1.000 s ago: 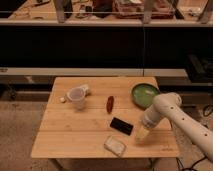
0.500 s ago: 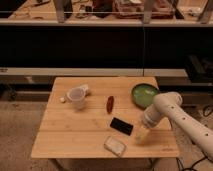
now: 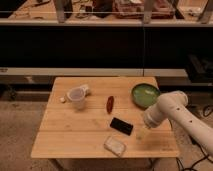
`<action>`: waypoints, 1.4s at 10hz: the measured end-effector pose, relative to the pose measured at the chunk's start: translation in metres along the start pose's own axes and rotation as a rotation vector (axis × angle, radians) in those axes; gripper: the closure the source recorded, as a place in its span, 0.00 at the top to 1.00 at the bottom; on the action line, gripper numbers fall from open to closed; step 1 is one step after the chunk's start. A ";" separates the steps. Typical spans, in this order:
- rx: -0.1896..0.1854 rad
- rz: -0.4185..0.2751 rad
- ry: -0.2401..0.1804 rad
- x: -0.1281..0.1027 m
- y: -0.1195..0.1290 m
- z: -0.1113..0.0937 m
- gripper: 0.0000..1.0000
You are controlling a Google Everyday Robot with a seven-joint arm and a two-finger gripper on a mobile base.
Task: Place the white sponge in the ceramic cup
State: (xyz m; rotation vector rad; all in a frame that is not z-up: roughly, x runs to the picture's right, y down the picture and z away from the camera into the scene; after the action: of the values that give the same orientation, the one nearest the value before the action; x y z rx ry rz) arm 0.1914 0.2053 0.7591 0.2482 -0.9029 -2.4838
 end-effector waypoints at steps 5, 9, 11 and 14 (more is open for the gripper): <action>0.034 -0.065 0.061 0.013 -0.074 0.016 0.80; 0.016 -0.089 0.054 0.022 -0.078 0.022 0.80; 0.008 -0.146 0.098 0.065 -0.098 0.036 0.80; 0.020 -0.201 0.122 0.099 -0.122 0.058 0.80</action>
State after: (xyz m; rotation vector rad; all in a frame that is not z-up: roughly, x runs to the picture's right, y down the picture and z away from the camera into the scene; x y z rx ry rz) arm 0.0405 0.2693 0.7247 0.5146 -0.8906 -2.6091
